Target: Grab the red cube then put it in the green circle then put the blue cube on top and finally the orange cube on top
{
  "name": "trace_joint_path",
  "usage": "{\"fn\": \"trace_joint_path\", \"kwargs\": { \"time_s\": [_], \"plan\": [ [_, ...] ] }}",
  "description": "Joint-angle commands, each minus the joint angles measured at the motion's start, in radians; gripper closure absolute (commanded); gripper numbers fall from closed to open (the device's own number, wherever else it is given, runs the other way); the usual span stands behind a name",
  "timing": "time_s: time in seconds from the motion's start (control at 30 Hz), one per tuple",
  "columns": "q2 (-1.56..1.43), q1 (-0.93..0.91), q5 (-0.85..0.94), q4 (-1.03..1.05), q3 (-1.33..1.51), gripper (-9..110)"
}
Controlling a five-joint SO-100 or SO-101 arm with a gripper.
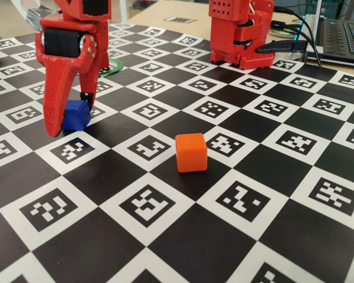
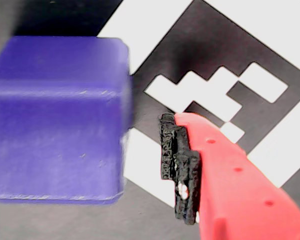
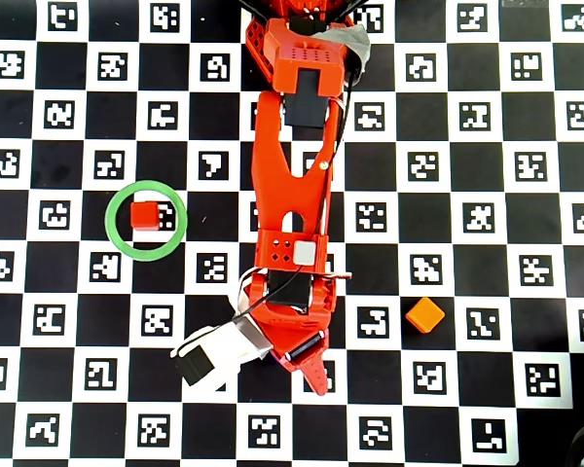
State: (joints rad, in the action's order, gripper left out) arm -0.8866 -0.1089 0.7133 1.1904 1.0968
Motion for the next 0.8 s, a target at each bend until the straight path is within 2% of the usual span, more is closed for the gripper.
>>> {"fn": "trace_joint_path", "kwargs": {
  "time_s": [0.0, 0.23, 0.4, 0.5, 0.77],
  "plan": [
    [-0.049, -0.014, -0.003, -0.018, -0.014, 52],
    [-0.063, -0.021, -0.015, -0.032, -0.014, 60],
    [-0.074, -0.028, -0.031, -0.035, -0.017, 86],
    [-0.083, -0.029, -0.037, -0.037, -0.017, 96],
    [-0.149, -0.031, -0.100, 0.081, -0.092, 97]
  ]
}}
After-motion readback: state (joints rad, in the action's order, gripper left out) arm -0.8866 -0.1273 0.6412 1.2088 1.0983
